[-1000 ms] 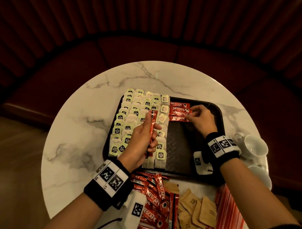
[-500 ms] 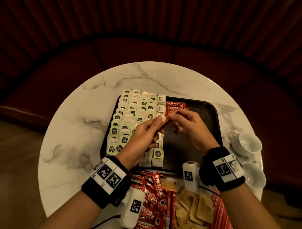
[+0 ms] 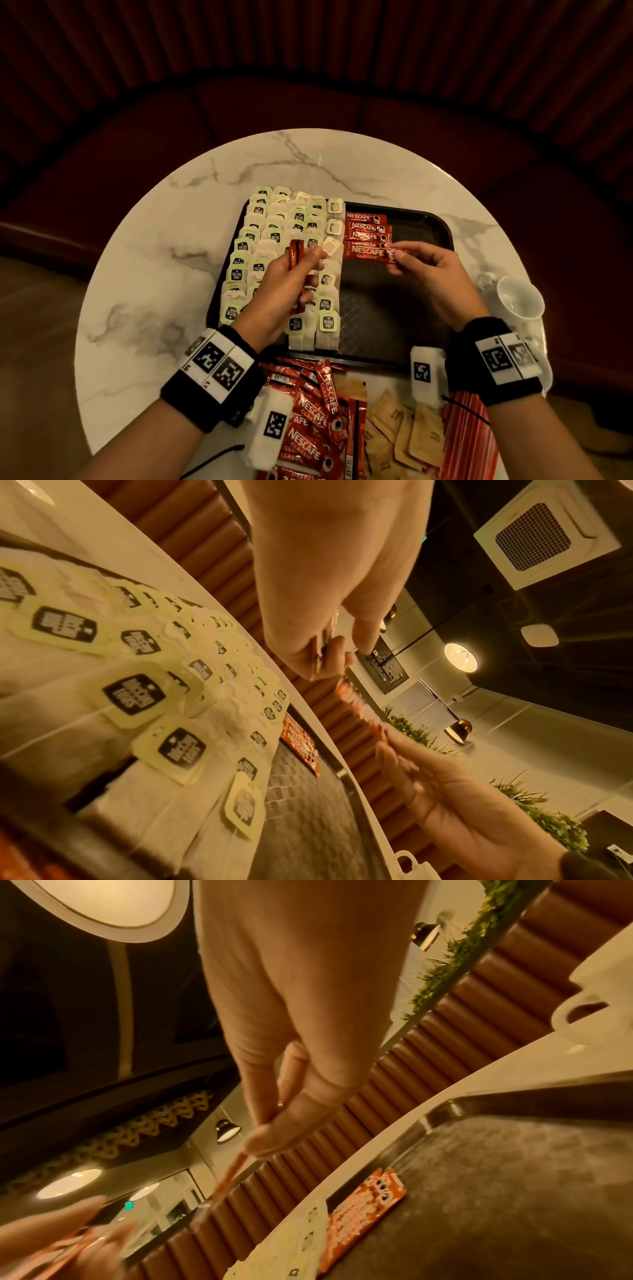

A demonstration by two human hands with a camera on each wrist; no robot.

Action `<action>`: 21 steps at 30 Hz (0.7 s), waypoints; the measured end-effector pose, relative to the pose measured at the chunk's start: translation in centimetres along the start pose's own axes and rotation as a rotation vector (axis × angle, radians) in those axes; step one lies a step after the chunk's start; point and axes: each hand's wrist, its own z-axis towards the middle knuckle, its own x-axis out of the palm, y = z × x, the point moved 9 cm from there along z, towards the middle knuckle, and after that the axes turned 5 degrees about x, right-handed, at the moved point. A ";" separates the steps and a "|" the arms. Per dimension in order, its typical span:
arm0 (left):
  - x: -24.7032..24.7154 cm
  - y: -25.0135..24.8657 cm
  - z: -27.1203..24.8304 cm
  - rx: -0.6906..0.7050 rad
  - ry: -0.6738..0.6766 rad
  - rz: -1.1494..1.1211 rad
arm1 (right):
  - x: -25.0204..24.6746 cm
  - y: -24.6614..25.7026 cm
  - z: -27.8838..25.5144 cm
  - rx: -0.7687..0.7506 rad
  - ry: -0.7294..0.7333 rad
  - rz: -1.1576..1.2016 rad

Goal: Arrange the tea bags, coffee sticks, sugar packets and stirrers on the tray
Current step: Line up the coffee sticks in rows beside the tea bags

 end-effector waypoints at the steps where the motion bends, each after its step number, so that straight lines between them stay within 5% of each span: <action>1: 0.0 0.4 0.0 -0.032 0.002 -0.022 | -0.9 -0.6 0.9 0.033 -0.042 -0.031; 9: 0.9 1.7 -0.6 -0.146 0.060 -0.199 | -3.3 -3.7 6.1 0.150 -0.202 -0.542; 21: 0.4 1.7 -0.5 -0.074 0.073 0.037 | -1.9 -4.0 7.1 0.191 -0.310 -0.564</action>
